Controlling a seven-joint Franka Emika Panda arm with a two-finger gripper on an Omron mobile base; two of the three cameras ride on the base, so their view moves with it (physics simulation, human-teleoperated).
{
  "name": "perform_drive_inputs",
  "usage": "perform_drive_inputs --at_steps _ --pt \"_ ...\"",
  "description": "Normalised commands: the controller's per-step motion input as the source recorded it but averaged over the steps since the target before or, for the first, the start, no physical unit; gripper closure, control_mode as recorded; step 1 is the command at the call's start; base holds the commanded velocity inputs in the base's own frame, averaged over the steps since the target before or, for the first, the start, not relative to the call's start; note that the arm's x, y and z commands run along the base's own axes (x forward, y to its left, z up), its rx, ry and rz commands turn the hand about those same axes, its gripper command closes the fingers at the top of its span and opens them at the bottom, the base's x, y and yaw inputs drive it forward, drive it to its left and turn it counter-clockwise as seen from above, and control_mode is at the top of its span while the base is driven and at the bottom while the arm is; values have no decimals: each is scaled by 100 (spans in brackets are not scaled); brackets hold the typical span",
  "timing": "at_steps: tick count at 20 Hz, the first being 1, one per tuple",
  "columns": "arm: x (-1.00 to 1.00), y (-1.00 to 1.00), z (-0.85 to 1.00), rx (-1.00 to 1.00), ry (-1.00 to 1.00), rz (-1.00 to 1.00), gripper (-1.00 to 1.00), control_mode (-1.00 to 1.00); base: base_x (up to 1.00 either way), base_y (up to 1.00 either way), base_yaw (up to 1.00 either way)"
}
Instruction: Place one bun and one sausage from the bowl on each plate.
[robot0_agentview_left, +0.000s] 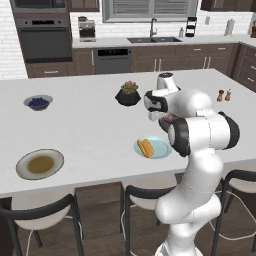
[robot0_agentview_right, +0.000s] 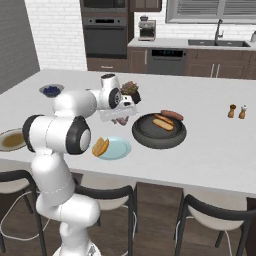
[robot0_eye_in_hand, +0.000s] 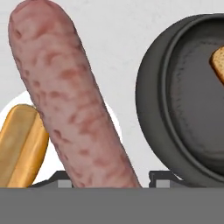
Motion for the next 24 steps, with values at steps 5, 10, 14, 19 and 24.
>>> perform_drive_inputs --at_steps 5,10,14,19,24 --pt "-1 25 -26 0 0 -16 100 -100 0 0 0" --pt "3 2 -1 3 7 -21 100 -100 0 0 0" --pt "-33 0 0 19 12 -29 100 -100 0 0 0" --pt "-30 1 12 13 11 -14 100 -100 0 0 0" --pt "-9 8 -33 0 2 0 100 -100 0 0 0"
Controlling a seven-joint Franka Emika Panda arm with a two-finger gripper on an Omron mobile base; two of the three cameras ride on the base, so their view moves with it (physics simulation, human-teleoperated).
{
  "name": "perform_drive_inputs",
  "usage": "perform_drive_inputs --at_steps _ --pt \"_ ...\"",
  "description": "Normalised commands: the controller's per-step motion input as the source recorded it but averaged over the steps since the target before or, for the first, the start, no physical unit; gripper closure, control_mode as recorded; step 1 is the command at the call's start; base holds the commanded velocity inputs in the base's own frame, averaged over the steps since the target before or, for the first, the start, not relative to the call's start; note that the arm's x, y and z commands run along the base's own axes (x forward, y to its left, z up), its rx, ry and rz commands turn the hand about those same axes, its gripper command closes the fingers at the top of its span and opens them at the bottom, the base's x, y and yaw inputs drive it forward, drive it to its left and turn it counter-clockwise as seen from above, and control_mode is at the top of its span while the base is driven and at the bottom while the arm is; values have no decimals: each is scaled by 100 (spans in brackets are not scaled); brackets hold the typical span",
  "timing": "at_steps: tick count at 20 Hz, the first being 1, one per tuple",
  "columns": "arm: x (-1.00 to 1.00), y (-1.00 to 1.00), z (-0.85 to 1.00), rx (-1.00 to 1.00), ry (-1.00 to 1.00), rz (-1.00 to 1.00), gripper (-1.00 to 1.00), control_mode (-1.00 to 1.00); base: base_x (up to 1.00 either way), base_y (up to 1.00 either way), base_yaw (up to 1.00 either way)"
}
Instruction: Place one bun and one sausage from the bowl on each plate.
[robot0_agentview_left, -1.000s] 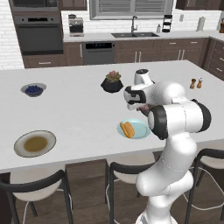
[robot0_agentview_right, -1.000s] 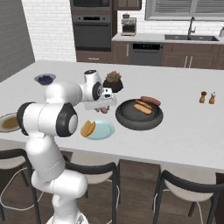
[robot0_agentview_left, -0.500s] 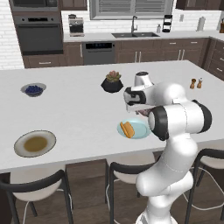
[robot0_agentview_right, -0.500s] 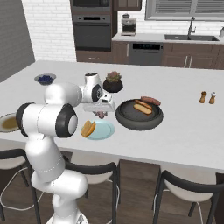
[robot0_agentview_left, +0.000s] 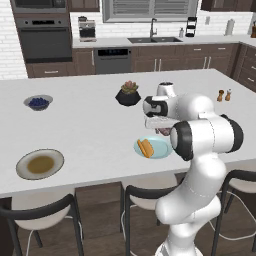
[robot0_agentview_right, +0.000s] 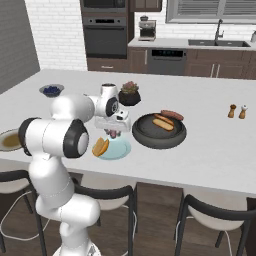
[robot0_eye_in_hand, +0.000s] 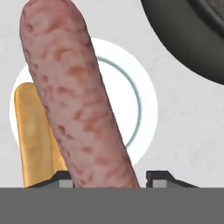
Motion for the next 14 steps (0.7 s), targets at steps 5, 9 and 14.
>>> perform_drive_inputs --at_steps 5,9,14 --pt "0 7 -66 0 2 0 100 -100 0 0 0" --pt "0 8 -80 0 1 0 100 -100 0 0 0" --pt "0 0 -30 0 0 0 100 -100 0 0 0"
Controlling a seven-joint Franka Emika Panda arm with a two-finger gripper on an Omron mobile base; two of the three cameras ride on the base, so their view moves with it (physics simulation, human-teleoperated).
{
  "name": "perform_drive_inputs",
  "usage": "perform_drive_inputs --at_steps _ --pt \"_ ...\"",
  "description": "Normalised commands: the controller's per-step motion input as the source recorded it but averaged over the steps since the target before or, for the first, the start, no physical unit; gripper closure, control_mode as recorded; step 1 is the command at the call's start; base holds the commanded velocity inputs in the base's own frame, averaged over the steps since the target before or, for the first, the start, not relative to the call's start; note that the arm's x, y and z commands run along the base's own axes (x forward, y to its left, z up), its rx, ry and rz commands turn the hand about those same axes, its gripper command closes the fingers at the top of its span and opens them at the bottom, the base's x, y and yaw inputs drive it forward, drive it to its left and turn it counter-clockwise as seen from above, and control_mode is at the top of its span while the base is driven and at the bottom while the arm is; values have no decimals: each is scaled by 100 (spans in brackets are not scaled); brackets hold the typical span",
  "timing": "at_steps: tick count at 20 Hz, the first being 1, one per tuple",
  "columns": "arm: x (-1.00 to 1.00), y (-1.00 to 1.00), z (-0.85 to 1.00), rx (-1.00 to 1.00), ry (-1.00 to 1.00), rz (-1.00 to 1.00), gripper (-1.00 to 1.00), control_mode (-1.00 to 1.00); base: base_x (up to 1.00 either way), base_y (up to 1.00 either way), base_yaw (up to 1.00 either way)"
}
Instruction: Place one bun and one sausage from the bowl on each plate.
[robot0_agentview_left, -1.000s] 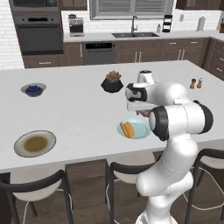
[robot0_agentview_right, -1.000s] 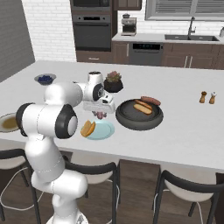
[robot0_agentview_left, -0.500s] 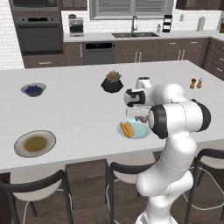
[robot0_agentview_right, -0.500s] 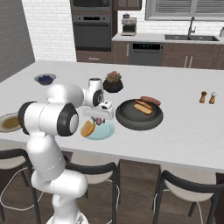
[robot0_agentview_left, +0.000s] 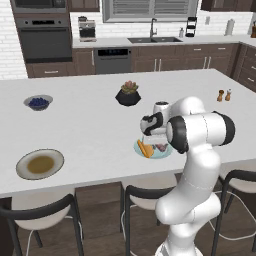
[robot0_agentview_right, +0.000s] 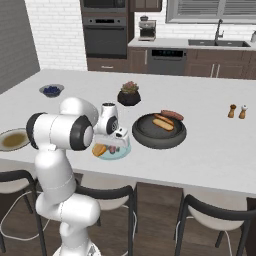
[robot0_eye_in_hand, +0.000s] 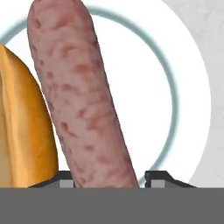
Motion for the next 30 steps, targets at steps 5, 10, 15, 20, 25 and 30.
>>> perform_drive_inputs --at_steps 5,10,15,20,25,30 --pt "1 -5 2 0 -2 -3 100 -100 0 0 0" --pt "37 -20 0 0 0 -12 100 -100 0 0 0" --pt "28 4 0 0 0 -2 -100 -100 0 0 0" --pt "3 1 0 0 0 0 -100 -100 0 0 0" --pt "0 0 0 0 0 0 -100 -100 0 0 0" --pt "-26 5 38 0 0 0 -100 -100 0 0 0"
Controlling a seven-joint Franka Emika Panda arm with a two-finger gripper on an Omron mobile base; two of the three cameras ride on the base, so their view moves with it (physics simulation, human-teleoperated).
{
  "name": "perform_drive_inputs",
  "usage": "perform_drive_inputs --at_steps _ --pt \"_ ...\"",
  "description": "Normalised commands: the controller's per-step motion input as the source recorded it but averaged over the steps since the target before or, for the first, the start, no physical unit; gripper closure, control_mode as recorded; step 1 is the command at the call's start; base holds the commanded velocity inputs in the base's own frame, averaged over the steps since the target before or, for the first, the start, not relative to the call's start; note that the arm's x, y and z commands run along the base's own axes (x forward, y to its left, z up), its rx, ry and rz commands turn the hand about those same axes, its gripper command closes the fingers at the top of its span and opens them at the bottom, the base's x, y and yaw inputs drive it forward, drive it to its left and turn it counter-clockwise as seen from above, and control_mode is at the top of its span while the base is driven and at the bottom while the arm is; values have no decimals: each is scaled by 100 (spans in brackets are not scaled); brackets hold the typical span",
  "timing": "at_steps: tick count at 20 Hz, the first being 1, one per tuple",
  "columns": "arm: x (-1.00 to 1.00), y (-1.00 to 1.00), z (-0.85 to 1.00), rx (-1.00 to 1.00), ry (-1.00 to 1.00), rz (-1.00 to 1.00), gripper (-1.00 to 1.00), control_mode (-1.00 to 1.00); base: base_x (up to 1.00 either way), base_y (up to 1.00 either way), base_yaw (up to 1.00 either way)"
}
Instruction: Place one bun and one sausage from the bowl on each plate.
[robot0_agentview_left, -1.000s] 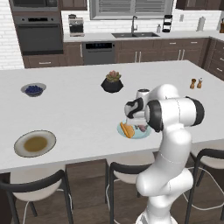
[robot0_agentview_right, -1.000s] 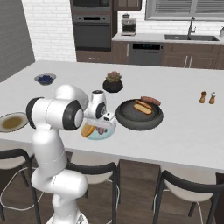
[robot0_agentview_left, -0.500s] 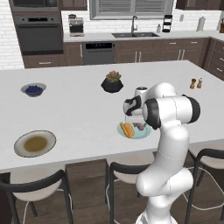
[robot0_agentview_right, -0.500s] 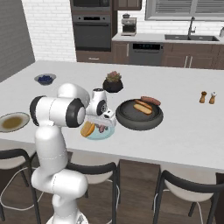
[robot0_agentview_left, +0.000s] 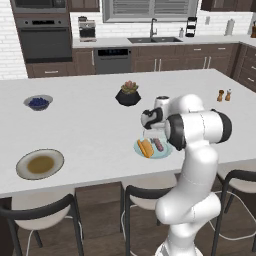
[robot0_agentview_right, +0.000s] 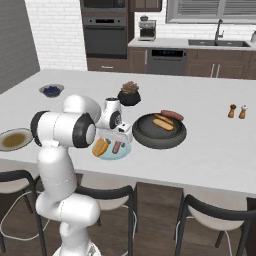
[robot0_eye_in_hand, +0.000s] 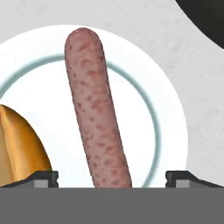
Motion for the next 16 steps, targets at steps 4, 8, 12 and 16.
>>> perform_drive_inputs --at_steps 4,8,12,16 --pt "-55 9 74 -1 0 0 -100 -100 0 0 0" --pt "-48 0 65 -4 0 0 -100 -100 0 0 0" --pt "-26 0 50 -8 0 0 -100 -100 0 0 0" --pt "0 -20 39 -12 -1 0 -100 -100 0 0 0"
